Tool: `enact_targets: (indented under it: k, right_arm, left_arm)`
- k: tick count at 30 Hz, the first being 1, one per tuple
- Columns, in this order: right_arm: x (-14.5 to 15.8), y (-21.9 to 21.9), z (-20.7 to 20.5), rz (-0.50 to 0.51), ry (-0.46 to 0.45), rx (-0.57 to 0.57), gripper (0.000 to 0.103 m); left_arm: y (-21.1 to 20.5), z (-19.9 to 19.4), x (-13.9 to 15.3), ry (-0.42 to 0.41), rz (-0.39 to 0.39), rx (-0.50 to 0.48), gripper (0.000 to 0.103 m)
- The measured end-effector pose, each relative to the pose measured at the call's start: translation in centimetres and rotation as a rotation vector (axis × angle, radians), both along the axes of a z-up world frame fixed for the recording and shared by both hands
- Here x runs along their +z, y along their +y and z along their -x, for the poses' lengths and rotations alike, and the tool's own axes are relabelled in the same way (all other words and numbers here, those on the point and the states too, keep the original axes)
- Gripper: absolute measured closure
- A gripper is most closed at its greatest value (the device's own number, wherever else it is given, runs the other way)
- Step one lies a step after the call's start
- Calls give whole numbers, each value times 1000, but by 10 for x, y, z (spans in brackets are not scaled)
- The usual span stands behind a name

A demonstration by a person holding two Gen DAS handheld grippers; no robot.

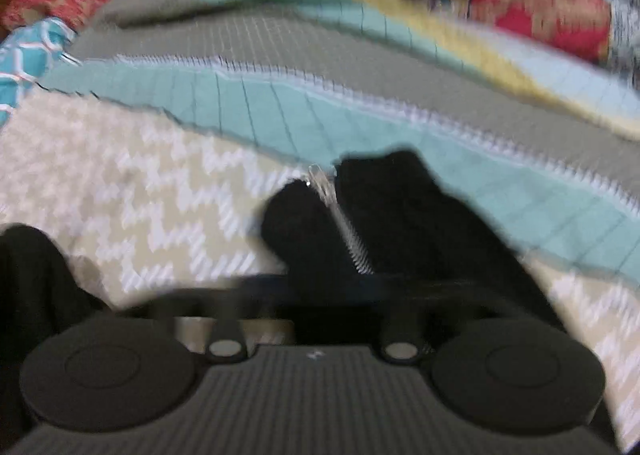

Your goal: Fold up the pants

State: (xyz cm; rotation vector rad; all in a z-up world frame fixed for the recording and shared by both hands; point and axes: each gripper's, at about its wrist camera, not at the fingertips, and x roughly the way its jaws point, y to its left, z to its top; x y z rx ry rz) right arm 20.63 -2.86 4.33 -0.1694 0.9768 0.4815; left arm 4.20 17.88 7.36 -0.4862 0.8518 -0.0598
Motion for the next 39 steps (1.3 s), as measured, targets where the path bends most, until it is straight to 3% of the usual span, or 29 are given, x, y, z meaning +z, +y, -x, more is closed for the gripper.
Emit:
enact_targets:
  k: [1,4,6,9,11,14,17,21,24,30,32,34,36,38,39]
  right_arm:
    - [15,-19,-7,-38,-32,-51,96]
    - [75,-96,-26,-174,-152,-273,96]
    - [117,-158,-32,-267,-258,-444,96]
    - [170,-260,-18,-393,-465,-744,96]
    - [182,-312,1,-463,-570,-913,96]
    - [173,-363,25,-467,-573,-1069,96]
    - [140,-377,42,-401,-515,-1129,96]
    - [91,-388,53,-384,-367,-1185,96]
    - [76,-390,52,-388,-312,-1198,96]
    - [100,-386,20,-451,-323,-1163,96]
    - [122,-386,12,-529,-382,-1147,96]
    - [145,-395,12,-683,-471,-1138,96]
    - [160,-402,14,-772,-542,-1138,96]
    - [162,-403,6,-732,-549,-1160,91]
    - [158,-401,0,-669,-529,-1175,82]
  left_arm:
    - [-2,-3,3,-15,-20,0,80]
    - [13,-1,20,-112,-7,71,82]
    - [37,9,28,-157,54,177,82]
    - [64,27,31,-207,79,326,82]
    - [74,33,26,-214,80,395,82]
    - [71,23,9,-155,78,372,82]
    - [52,11,-5,-107,-24,334,82]
    - [53,7,-8,-77,-7,339,82]
    - [59,1,3,-80,12,341,82]
    - [57,-38,30,-120,21,331,83]
    - [62,-48,44,-158,51,344,83]
    - [70,-53,57,-203,100,370,83]
    - [78,-59,61,-202,113,421,78]
    - [83,-69,50,-143,82,484,43]
    - [84,-76,40,-80,37,495,39]
